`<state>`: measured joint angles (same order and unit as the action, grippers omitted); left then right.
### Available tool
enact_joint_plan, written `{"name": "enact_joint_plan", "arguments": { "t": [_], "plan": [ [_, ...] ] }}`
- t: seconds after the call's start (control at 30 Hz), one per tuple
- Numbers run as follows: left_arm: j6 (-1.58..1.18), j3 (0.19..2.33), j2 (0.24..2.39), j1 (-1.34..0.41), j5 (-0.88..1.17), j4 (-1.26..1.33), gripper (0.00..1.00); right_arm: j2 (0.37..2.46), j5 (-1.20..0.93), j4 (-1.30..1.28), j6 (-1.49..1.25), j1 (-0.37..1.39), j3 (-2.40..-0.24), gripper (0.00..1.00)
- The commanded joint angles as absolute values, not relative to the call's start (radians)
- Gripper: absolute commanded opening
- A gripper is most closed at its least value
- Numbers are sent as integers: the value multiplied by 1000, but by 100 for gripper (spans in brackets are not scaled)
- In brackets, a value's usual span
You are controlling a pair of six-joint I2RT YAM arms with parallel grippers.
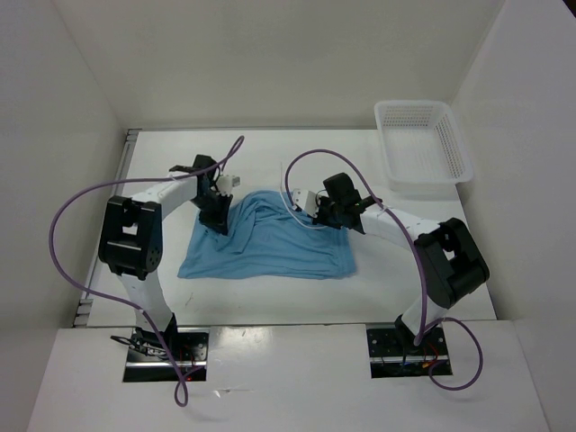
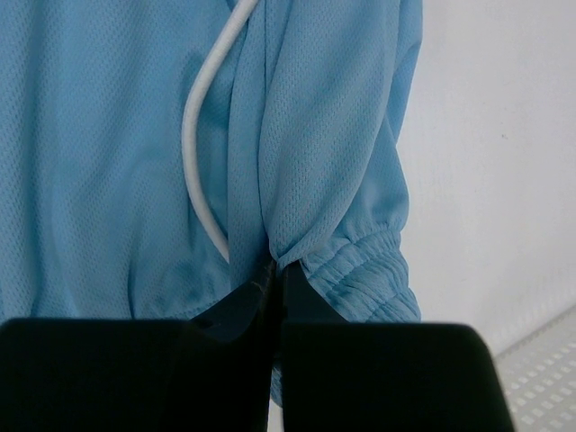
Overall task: Fold and stack the shorts
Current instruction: Fold the shorts
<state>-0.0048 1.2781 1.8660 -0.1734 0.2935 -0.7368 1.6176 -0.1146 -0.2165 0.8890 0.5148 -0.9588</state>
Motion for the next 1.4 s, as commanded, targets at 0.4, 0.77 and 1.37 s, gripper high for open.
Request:
{"name": "enact_joint_plan", "arguments": {
  "t": [0.4,0.77,1.37],
  "plan": [
    [0,1921,1914,-86,-204,-466,0,1724,40,48,815,400,-1259,0],
    [0,1543,1760,-106,-195,-433,0,1654,-74,-89,802,409,-1188,0],
    [0,1129,1495,-112,78,-663,42,1540,-181,-235,894,563,-919,0]
  ]
}}
